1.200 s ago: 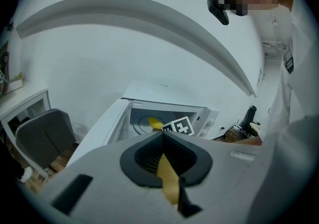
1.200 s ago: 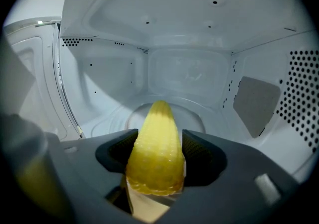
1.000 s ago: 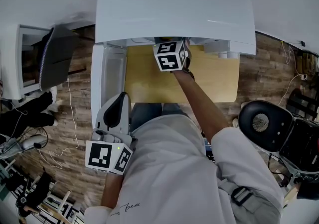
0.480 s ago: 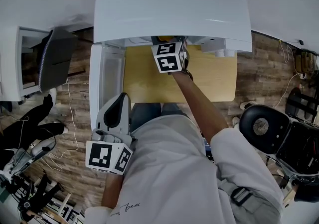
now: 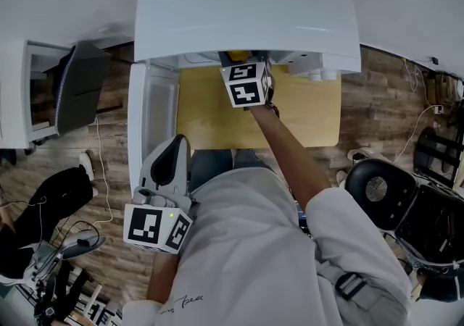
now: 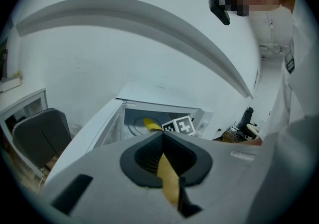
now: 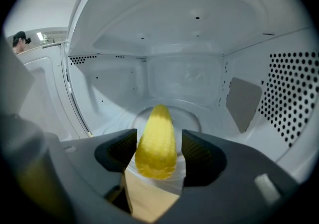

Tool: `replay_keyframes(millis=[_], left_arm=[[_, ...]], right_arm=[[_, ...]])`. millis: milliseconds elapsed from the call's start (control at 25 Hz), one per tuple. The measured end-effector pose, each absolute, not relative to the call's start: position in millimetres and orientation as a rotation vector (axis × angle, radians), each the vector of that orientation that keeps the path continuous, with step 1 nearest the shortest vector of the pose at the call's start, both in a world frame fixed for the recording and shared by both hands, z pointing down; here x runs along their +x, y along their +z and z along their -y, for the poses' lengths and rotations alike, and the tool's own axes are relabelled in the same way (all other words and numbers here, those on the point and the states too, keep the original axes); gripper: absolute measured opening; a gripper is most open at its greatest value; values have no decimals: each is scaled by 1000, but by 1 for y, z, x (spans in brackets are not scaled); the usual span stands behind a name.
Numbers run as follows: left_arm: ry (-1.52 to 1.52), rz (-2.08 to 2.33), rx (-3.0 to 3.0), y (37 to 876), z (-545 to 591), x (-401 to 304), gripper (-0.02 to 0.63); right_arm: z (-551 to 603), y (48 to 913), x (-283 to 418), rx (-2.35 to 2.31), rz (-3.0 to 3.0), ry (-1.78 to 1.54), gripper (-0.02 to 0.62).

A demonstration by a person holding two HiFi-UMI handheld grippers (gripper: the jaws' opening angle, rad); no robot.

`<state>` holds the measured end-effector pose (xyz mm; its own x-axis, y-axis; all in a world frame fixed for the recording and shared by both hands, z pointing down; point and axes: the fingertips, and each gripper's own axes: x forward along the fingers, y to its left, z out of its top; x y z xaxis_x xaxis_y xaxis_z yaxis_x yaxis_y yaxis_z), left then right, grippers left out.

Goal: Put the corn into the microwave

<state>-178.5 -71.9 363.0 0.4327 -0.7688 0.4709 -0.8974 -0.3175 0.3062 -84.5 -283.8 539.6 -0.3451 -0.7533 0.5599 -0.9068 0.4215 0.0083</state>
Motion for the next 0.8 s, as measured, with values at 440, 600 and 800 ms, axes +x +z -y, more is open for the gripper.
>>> replay_keyframes(millis=[440,600,800], left_arm=[[325,1395,2183,362,67,-173,-10],[323,1388,2189,361,67,-169,-9],[318,1384,2200,359,63,-163,-9]], right_arm=[[275,526,-79,1415,2224,425,281],[272,523,-76,1416,2227,432,278],[265,516,-72,1413,2250,429,237]])
